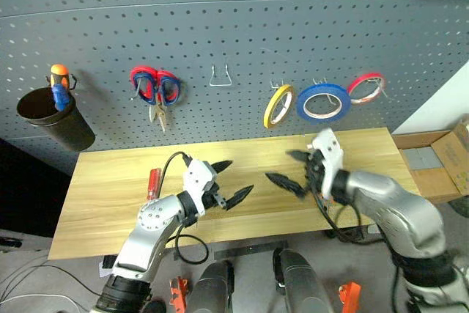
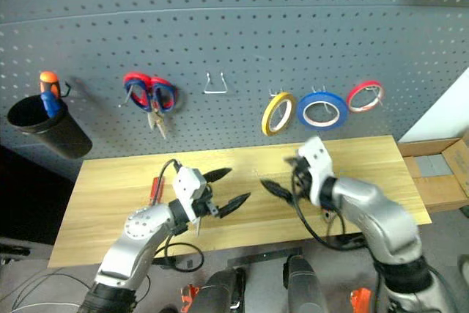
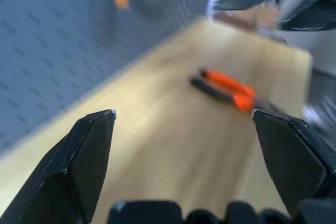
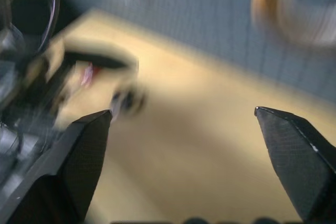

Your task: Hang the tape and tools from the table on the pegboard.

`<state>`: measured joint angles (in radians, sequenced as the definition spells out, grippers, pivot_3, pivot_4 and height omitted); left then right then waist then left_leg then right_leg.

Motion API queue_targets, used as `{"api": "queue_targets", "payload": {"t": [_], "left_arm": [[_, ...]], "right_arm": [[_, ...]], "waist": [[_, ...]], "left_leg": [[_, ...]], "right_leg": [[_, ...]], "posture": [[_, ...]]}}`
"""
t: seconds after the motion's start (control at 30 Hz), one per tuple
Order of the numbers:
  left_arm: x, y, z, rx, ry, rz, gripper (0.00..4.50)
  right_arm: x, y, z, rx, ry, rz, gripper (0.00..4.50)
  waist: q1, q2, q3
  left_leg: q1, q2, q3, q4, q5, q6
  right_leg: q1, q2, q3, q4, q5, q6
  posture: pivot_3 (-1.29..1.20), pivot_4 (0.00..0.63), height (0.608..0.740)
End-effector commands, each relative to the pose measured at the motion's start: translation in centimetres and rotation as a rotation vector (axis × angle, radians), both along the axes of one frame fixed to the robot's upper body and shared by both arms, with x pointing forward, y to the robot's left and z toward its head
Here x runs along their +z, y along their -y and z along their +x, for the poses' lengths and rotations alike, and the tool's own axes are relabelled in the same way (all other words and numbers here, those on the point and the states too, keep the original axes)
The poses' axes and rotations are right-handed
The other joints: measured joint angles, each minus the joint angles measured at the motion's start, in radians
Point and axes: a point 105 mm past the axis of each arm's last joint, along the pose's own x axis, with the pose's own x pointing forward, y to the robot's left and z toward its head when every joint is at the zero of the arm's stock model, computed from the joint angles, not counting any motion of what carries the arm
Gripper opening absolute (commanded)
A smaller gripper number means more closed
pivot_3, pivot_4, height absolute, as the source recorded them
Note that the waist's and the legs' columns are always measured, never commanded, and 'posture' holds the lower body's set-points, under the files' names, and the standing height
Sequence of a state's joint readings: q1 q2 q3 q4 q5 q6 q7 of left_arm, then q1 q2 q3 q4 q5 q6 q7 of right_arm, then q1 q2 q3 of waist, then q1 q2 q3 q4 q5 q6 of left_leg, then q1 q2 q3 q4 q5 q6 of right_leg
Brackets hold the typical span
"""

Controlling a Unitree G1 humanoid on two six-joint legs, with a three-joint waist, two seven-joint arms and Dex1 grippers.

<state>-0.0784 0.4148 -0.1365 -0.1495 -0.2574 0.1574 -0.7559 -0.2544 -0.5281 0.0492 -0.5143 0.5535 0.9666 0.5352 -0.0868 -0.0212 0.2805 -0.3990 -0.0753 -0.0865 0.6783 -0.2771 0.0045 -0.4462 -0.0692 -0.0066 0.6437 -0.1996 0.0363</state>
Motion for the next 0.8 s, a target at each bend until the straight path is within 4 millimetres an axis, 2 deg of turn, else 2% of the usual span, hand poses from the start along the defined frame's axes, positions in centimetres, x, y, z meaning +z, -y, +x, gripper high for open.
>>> {"api": "queue_targets", "payload": {"t": [0.03, 0.13, 0.23, 0.33, 0.5, 0.8], "left_arm": [[-0.6, 0.6, -1.2, -0.040, -0.024, 0.003, 4.50], [-1.5, 0.3, -2.4, -0.052, -0.069, 0.030, 4.50], [-1.9, 0.3, -3.5, -0.076, -0.110, 0.040, 4.50], [-2.0, 0.1, -4.0, -0.082, -0.118, 0.062, 4.50], [-1.8, -0.5, -3.4, -0.058, -0.110, 0.080, 4.50], [-1.5, -0.3, -3.5, -0.051, -0.103, 0.081, 4.50]], "right_arm": [[-1.1, 2.3, -0.2, -0.107, -0.067, -0.028, 4.46], [-3.5, 6.3, 2.6, -0.409, -0.178, -0.074, 4.46], [-6.3, 8.1, 3.6, -0.570, -0.276, -0.191, 4.46], [-7.5, 8.0, 4.2, -0.621, -0.313, -0.208, 4.46], [-8.6, 7.4, 4.9, -0.628, -0.339, -0.227, 4.46], [-10.4, 7.7, 7.1, -0.716, -0.365, -0.285, 4.46]], "waist": [[-0.002, 0.000, 0.000], [-0.005, -0.001, 0.001], [-0.003, 0.000, 0.002], [-0.001, 0.000, 0.002], [0.000, 0.001, 0.003], [-0.001, 0.001, 0.004]], "left_leg": [[0.001, 0.000, 0.000, 0.000, 0.000, 0.000], [0.004, 0.003, 0.001, 0.000, 0.001, 0.000], [0.006, 0.005, 0.005, 0.001, 0.002, 0.001], [0.006, 0.005, 0.006, 0.001, 0.002, 0.002], [0.004, 0.005, 0.005, 0.000, 0.002, 0.002], [0.004, 0.005, 0.005, 0.000, 0.002, 0.002]], "right_leg": [[0.001, 0.000, 0.000, 0.001, 0.000, 0.000], [0.003, 0.002, 0.000, 0.001, -0.001, 0.001], [0.004, 0.002, 0.002, 0.001, -0.003, 0.004], [0.004, 0.002, 0.002, 0.001, -0.002, 0.003], [0.003, 0.002, 0.001, 0.000, 0.000, -0.001], [0.003, 0.002, 0.000, 0.000, 0.000, 0.000]], "posture": [[-0.21, 0.256, 0.740], [-0.20, 0.290, 0.740], [-0.18, 0.301, 0.740], [-0.17, 0.306, 0.740], [-0.15, 0.304, 0.740], [-0.14, 0.313, 0.740]]}}
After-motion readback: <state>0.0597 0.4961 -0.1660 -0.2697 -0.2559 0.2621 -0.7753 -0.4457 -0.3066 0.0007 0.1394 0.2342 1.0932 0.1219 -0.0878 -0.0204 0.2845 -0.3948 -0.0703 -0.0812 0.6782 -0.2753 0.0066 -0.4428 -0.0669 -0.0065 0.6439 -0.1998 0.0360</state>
